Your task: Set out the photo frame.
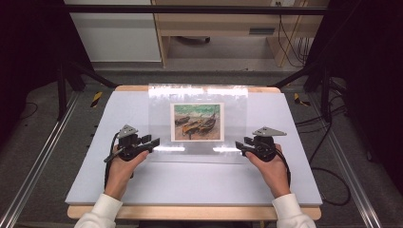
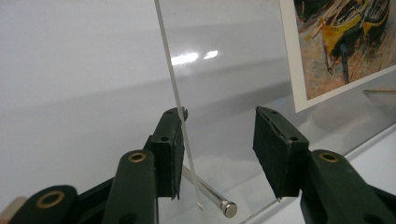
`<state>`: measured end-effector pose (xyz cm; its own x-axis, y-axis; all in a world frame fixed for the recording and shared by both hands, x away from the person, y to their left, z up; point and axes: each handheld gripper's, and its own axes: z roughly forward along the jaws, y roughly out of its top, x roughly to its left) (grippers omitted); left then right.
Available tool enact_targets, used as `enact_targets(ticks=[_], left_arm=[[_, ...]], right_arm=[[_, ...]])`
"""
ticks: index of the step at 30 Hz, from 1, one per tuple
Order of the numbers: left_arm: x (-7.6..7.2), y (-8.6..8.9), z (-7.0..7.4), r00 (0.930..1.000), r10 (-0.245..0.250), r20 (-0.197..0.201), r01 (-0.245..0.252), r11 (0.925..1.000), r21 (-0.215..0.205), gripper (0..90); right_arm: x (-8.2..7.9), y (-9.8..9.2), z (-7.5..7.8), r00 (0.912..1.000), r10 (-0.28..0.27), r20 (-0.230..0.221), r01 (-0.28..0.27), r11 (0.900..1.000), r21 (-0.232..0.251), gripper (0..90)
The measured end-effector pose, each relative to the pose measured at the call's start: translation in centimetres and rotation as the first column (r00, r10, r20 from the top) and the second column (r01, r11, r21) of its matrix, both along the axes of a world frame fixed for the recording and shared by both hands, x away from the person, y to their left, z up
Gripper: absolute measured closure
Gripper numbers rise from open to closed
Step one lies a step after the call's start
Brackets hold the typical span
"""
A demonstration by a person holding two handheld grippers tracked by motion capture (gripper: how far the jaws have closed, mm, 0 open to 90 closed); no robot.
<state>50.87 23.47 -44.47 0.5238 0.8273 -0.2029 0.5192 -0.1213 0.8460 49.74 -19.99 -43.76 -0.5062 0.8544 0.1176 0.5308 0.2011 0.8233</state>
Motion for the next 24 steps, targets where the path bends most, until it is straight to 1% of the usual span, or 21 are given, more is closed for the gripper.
enact_targets(ticks=[13,24], left_arm=[[-0.33,0.04,0.09,1.0,-0.005,-0.004,0.005,0.9998,0.018,55.1],[-0.45,0.07,0.07,1.0,-0.006,-0.003,0.006,0.9998,0.018,55.8]], right_arm=[[-0.38,-0.11,0.0,1.0,-0.002,-0.004,0.001,1.0,-0.005,58.2],[-0.46,-0.16,0.01,1.0,0.001,-0.004,-0.001,1.0,-0.005,59.3]])
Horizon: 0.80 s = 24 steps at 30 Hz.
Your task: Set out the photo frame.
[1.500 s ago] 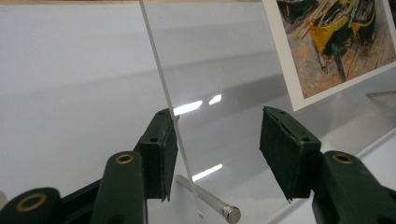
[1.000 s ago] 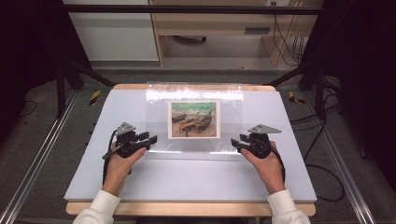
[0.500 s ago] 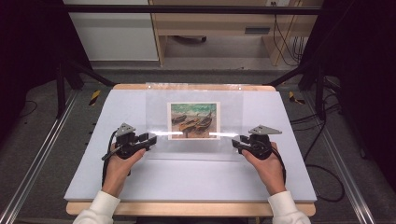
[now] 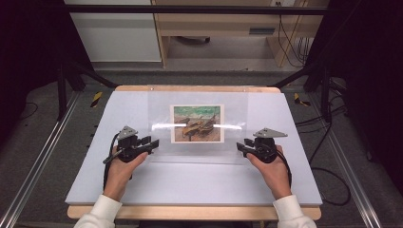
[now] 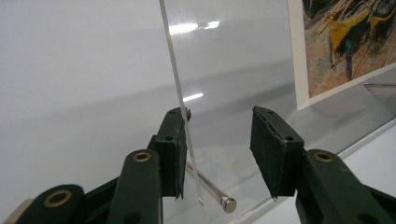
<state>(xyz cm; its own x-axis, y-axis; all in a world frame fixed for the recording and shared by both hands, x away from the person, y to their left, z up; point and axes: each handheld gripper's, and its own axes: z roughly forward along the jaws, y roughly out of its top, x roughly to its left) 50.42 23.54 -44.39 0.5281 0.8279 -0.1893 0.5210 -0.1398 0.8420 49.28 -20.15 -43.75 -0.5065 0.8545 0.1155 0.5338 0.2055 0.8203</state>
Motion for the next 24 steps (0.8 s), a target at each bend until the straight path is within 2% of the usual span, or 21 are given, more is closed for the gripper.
enact_targets(ticks=[24], left_arm=[[-0.64,0.04,-0.01,1.0,-0.007,0.004,0.007,0.9996,0.028,59.1]], right_arm=[[-0.63,-0.23,-0.12,1.0,0.008,0.004,-0.008,1.0,-0.012,64.4]])
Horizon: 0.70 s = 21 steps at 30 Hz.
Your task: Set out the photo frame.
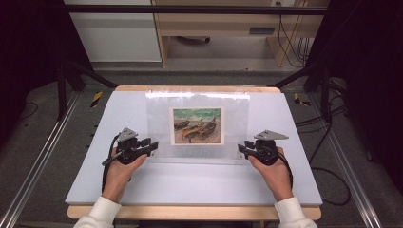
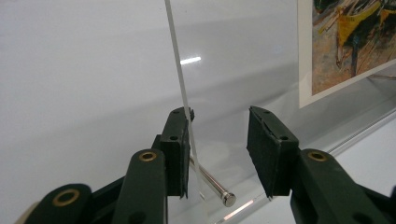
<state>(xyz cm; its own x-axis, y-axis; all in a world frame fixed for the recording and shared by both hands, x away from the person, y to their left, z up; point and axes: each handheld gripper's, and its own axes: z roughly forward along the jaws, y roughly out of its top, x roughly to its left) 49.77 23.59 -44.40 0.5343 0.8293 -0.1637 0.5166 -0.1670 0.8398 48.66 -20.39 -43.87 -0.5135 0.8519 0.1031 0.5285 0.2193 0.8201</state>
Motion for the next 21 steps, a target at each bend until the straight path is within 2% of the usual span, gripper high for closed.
enact_targets(ticks=[21], left_arm=[[-0.41,-0.11,0.0,1.0,0.006,0.001,-0.006,0.9998,0.017,60.5]], right_arm=[[-0.38,-0.08,-0.07,1.0,0.0,-0.002,0.0,1.0,-0.006,66.8]])
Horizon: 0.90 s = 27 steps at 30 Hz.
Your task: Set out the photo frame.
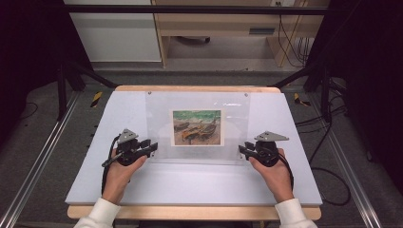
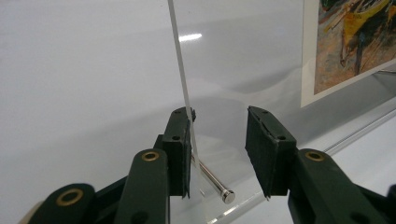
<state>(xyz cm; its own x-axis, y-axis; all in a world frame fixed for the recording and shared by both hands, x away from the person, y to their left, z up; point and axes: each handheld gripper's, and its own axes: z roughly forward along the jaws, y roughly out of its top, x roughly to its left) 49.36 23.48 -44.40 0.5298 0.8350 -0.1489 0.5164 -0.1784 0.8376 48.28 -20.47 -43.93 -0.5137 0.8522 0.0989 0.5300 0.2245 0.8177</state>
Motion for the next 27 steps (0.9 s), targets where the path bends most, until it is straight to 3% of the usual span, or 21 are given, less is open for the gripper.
enact_targets(ticks=[27], left_arm=[[-0.54,-0.18,-0.11,0.9999,0.002,0.011,-0.002,0.9999,0.015,60.7]], right_arm=[[-0.47,0.04,-0.11,1.0,0.002,0.003,-0.002,1.0,-0.014,67.3]])
